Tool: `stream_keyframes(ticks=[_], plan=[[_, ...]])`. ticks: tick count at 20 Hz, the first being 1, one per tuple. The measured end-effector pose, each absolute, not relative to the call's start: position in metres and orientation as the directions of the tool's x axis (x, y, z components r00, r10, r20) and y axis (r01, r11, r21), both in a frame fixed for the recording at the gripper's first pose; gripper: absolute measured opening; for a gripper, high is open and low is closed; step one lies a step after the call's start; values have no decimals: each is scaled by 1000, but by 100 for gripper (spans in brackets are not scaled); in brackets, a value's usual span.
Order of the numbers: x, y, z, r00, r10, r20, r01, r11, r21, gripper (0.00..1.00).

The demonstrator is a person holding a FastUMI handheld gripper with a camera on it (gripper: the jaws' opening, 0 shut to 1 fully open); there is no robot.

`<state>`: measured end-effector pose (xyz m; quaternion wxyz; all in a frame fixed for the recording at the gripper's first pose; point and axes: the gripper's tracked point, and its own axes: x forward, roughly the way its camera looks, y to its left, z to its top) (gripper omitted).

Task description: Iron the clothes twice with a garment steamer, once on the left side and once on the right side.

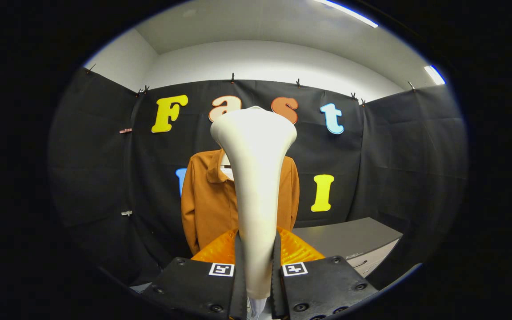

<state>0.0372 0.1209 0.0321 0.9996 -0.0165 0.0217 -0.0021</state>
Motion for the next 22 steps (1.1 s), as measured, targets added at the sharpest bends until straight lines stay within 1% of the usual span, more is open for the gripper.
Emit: stream_keyframes(ticks=[6,22], plan=[[38,122,30,999,-3,-42,2,999,-35,25],[38,120,-8,997,-3,-76,-1,999,-51,25]])
